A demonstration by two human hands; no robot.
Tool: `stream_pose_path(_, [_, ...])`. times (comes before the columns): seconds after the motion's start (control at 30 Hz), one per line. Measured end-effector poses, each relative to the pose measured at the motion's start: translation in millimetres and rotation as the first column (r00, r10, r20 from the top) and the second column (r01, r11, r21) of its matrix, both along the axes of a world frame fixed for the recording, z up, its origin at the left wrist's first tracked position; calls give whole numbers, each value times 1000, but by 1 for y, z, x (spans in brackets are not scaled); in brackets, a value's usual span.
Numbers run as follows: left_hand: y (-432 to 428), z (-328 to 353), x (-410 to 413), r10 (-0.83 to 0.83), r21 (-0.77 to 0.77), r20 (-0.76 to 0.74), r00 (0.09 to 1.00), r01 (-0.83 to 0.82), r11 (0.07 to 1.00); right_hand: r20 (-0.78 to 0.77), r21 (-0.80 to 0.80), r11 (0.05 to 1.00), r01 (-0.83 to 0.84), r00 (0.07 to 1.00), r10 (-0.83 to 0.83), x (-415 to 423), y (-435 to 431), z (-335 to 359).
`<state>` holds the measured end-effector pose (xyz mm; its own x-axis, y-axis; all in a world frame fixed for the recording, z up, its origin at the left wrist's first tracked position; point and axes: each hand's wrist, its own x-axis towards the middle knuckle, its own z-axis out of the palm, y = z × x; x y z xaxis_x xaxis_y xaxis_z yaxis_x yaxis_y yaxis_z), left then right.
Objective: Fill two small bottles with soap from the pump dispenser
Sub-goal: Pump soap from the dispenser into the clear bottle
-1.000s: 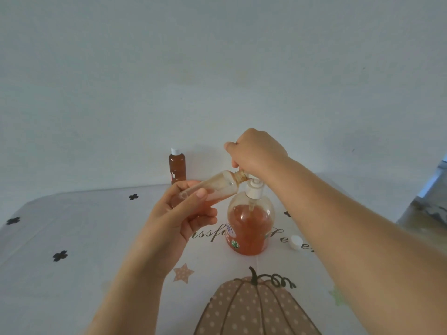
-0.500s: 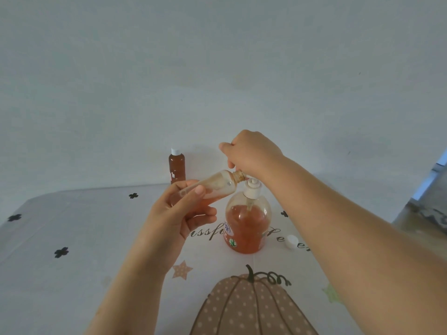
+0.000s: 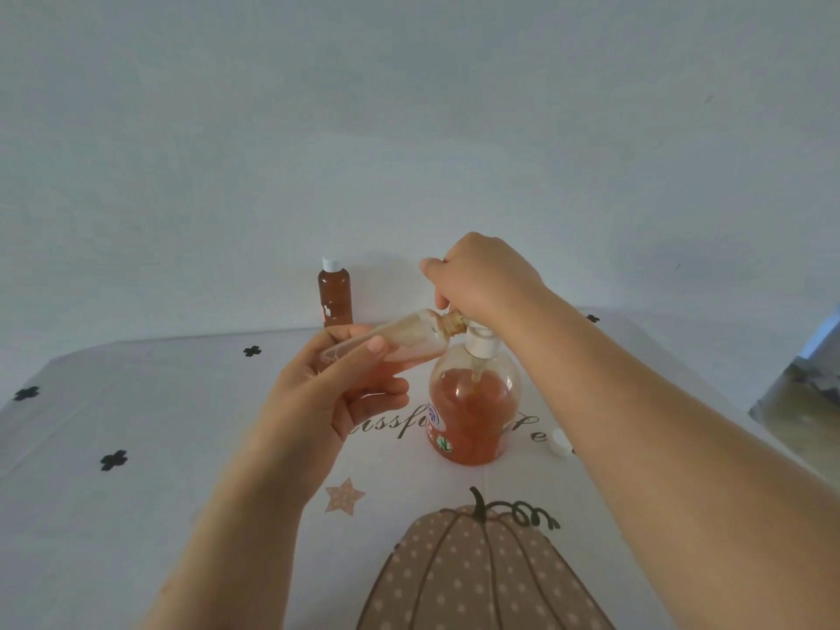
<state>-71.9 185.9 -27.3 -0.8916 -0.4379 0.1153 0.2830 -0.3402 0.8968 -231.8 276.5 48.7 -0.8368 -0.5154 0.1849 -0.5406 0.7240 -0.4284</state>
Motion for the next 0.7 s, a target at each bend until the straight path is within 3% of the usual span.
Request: stream_pose_path(0.7, [-1, 2, 3, -65, 37, -84, 994, 69, 997, -21, 21, 1000, 12, 1000, -12, 8, 3, 18])
